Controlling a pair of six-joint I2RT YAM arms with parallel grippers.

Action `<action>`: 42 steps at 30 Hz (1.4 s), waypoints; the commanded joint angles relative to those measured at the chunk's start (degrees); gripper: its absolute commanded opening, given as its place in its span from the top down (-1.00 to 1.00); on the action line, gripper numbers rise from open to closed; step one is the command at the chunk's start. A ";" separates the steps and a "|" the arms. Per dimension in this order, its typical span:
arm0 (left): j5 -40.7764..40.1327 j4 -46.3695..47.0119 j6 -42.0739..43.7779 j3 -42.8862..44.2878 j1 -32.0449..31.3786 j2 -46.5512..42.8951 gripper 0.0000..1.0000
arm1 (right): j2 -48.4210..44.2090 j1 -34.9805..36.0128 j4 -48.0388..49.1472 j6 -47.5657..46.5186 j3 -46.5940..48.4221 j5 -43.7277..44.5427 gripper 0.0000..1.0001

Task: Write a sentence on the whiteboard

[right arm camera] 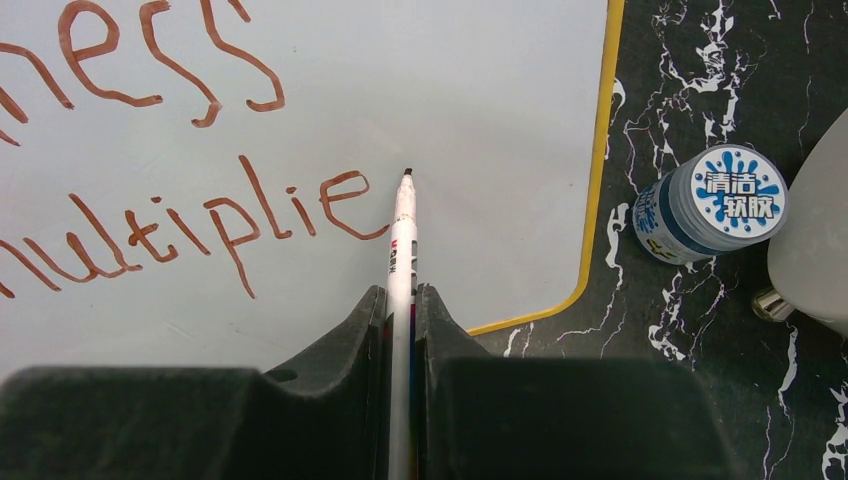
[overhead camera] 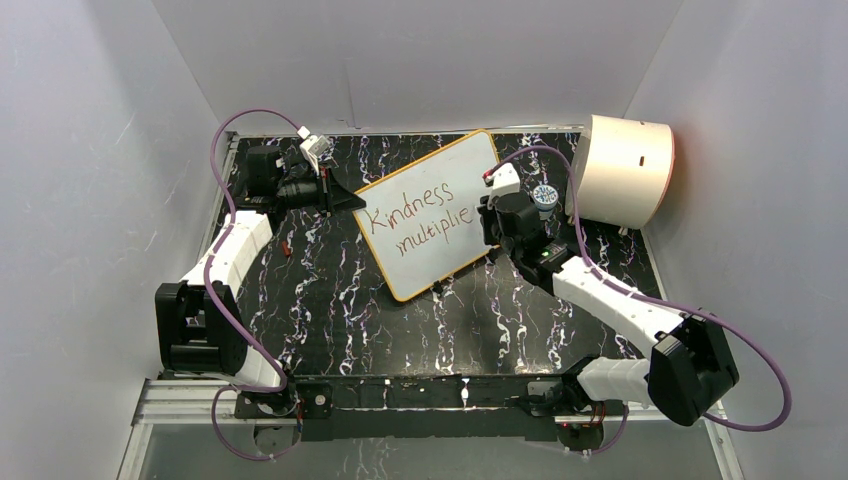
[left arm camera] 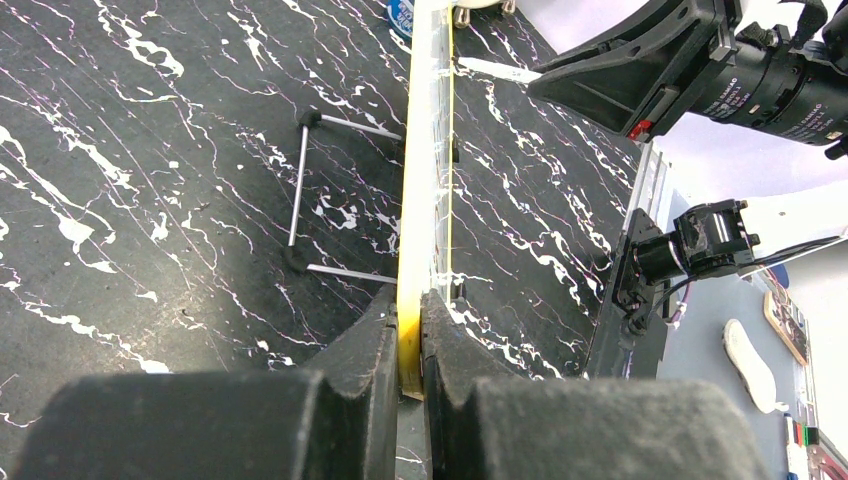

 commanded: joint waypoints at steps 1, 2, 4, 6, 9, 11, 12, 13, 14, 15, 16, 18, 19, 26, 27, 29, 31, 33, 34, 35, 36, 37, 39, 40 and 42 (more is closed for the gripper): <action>-4.05 -8.03 5.40 -2.59 -3.22 2.75 1.00 | 0.16 -0.66 4.08 -0.60 1.53 -0.21 1.00; -4.01 -8.01 5.39 -2.57 -3.22 2.75 1.00 | 0.38 -0.72 4.17 -0.61 1.58 -0.29 1.00; -3.99 -7.96 5.44 -2.56 -3.22 2.70 1.00 | 0.77 -0.79 4.33 -0.70 1.62 -0.52 1.00; -3.98 -8.05 5.50 -2.56 -3.22 2.66 1.00 | 1.15 -0.84 4.51 -0.78 1.71 -1.01 1.00; -3.91 -8.07 5.44 -2.55 -3.22 2.74 1.00 | 1.39 -0.90 4.67 -0.99 1.74 -2.27 1.00; -3.89 -8.07 5.44 -2.56 -3.22 2.75 1.00 | 1.43 -0.85 4.80 -1.38 1.76 -3.14 1.00; -3.91 -8.07 5.42 -2.51 -3.22 2.75 1.00 | 1.36 -0.89 4.73 -1.58 1.74 -3.53 1.00; -3.98 -8.07 5.44 -2.55 -3.22 2.68 1.00 | 1.14 -0.85 4.79 -1.76 1.65 -4.19 1.00; -4.09 -8.07 5.44 -2.51 -3.22 2.66 1.00 | 0.95 -0.85 4.80 -1.87 1.54 -4.64 1.00; -4.14 -8.07 5.44 -2.55 -3.22 2.66 1.00 | 0.72 -0.85 4.76 -1.93 1.52 -5.08 1.00; -4.12 -8.07 5.42 -2.56 -3.22 2.66 1.00 | 0.50 -0.87 4.68 -2.06 1.41 -5.55 1.00; -4.07 -8.07 5.37 -2.56 -3.22 2.74 1.00 | 0.07 -0.85 4.59 -2.31 1.20 -6.31 1.00; -4.06 -8.07 5.41 -2.53 -3.22 2.75 1.00 | 0.09 -0.85 4.32 -2.44 1.20 -6.42 1.00; -4.07 -8.07 5.38 -2.53 -3.22 2.82 1.00 | 0.09 -0.85 2.70 -2.48 0.49 -7.20 1.00; -4.07 -8.07 5.42 -2.53 -3.22 2.83 1.00 | -0.06 -0.85 2.51 -2.42 0.38 -7.29 1.00; -4.14 -8.07 5.27 -2.55 -3.22 2.83 1.00 | -0.35 -0.87 2.18 -2.40 -0.01 -7.51 1.00; -4.19 -8.07 5.27 -2.56 -3.22 2.81 1.00 | -0.44 -0.90 1.72 -2.44 -0.21 -7.46 1.00; -4.16 -8.07 5.31 -2.55 -3.22 2.83 1.00 | -0.61 -0.85 1.24 -2.62 -0.42 -7.05 1.00; -4.19 -8.07 5.27 -2.49 -3.22 2.83 1.00 | -0.67 -0.89 1.04 -2.63 -0.62 -6.63 1.00; -4.17 -8.07 5.29 -2.55 -3.22 2.83 1.00 | -0.63 -0.85 0.88 -2.67 -0.80 -5.94 1.00; -4.16 -8.07 5.31 -2.53 -3.22 2.91 1.00 | -0.69 -0.85 0.52 -2.70 -0.88 -5.20 1.00; -4.16 -8.07 5.30 -2.49 -3.22 2.92 1.00 | -0.69 -0.88 0.27 -2.76 -0.96 -4.53 1.00; -4.20 -8.07 5.27 -2.55 -3.22 2.92 1.00 | -0.73 -0.85 -0.14 -2.79 -1.18 -3.33 1.00; -4.17 -8.07 5.31 -2.56 -3.22 2.90 1.00 | -0.84 -0.88 -0.24 -2.69 -1.31 -2.76 1.00; -4.22 -8.07 5.33 -2.55 -3.22 3.00 1.00 | -0.77 -0.95 -0.46 -2.55 -1.32 -1.62 1.00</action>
